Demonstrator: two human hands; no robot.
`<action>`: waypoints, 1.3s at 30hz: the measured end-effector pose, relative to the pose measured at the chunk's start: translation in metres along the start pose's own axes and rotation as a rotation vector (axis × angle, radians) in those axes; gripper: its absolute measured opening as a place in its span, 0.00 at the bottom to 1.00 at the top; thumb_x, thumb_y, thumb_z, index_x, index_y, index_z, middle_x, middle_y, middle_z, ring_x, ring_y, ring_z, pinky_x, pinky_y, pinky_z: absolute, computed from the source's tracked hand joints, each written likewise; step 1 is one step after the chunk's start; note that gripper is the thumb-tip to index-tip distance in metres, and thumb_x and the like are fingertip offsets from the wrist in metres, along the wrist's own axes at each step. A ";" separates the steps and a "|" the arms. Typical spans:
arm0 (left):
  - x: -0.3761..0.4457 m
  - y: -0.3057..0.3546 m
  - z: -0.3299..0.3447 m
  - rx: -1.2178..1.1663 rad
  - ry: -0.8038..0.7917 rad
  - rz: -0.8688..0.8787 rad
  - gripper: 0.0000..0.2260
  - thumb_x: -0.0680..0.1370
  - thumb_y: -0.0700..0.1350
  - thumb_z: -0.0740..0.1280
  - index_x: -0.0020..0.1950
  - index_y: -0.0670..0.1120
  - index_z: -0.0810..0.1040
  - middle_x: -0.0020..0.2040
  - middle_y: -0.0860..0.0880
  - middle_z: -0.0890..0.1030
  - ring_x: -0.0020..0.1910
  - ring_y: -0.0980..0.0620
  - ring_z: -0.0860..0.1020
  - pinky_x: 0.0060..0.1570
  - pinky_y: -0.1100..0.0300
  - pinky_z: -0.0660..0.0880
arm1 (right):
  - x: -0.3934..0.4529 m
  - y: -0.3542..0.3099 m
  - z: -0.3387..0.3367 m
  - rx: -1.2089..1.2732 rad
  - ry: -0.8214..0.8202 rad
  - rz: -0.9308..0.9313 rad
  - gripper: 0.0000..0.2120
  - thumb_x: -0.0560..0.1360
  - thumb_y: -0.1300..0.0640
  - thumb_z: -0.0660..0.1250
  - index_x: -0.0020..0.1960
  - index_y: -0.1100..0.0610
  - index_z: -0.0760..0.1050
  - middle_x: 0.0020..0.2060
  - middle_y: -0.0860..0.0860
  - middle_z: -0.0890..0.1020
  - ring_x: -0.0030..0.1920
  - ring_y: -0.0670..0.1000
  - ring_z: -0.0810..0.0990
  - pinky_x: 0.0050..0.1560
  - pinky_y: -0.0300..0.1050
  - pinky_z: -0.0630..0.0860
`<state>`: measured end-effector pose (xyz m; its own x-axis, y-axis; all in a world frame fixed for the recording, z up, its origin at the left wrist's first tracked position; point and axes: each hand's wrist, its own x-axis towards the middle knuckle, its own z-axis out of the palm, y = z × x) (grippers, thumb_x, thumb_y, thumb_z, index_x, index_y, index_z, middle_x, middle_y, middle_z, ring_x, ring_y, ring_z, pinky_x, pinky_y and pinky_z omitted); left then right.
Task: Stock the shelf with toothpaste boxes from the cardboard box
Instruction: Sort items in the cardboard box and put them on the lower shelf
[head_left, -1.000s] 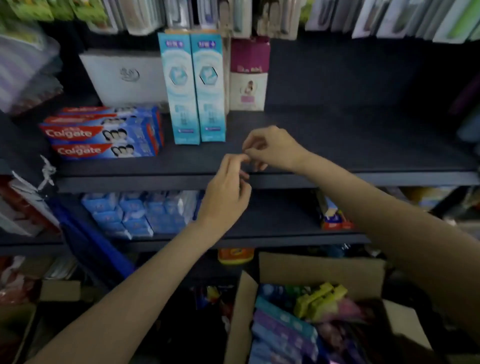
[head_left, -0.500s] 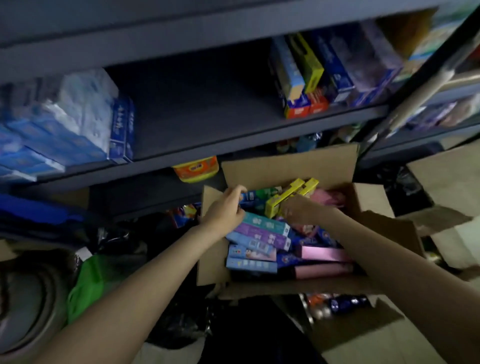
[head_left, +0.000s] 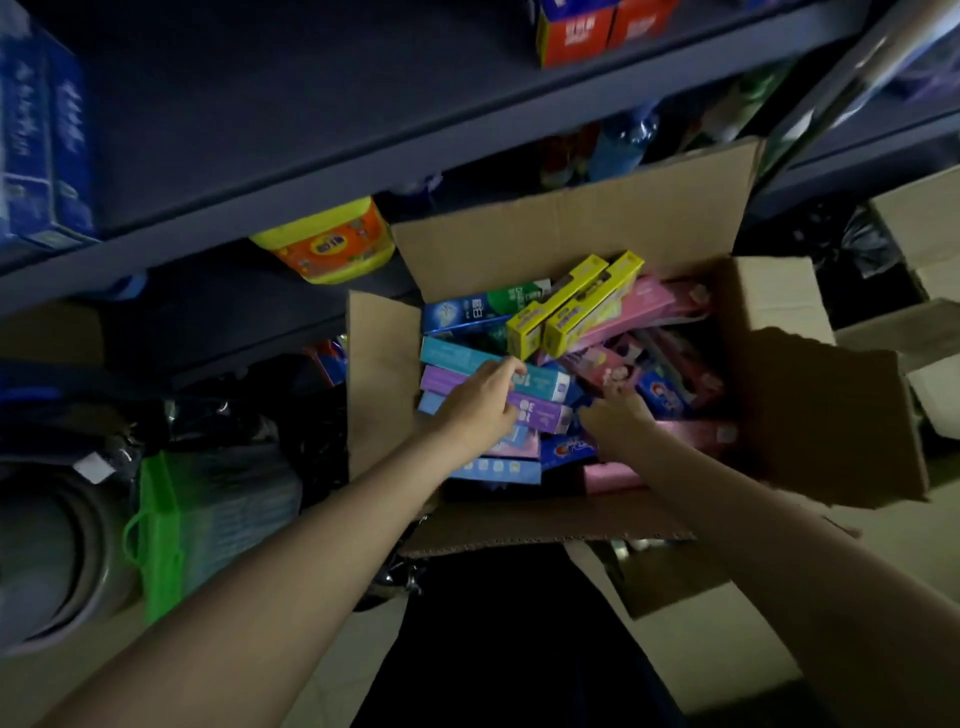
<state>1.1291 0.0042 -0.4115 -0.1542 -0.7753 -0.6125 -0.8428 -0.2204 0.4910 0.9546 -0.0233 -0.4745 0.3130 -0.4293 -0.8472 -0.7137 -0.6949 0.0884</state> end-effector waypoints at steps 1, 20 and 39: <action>0.002 0.002 0.003 -0.007 -0.008 -0.001 0.17 0.78 0.37 0.59 0.67 0.46 0.64 0.62 0.46 0.70 0.36 0.50 0.71 0.27 0.60 0.62 | 0.001 -0.002 0.002 -0.026 0.039 0.003 0.17 0.79 0.59 0.60 0.66 0.58 0.68 0.64 0.53 0.74 0.68 0.59 0.68 0.65 0.55 0.67; -0.137 0.062 -0.203 -0.883 -0.006 0.195 0.07 0.75 0.39 0.68 0.53 0.45 0.78 0.46 0.50 0.84 0.44 0.55 0.82 0.43 0.65 0.79 | -0.220 0.038 -0.291 1.383 0.441 -0.559 0.05 0.78 0.63 0.61 0.47 0.58 0.76 0.38 0.54 0.79 0.37 0.49 0.78 0.41 0.37 0.76; -0.201 0.096 -0.347 -1.300 0.821 0.450 0.26 0.77 0.32 0.62 0.73 0.45 0.60 0.65 0.42 0.69 0.60 0.46 0.75 0.58 0.57 0.72 | -0.316 0.095 -0.394 0.697 0.988 -0.204 0.25 0.69 0.60 0.74 0.62 0.55 0.68 0.51 0.50 0.75 0.47 0.50 0.77 0.38 0.36 0.74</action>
<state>1.2583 -0.0662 -0.0262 0.4104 -0.9119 -0.0067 0.2495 0.1052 0.9626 1.0350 -0.1814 0.0082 0.5824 -0.8125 -0.0247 -0.6840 -0.4734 -0.5550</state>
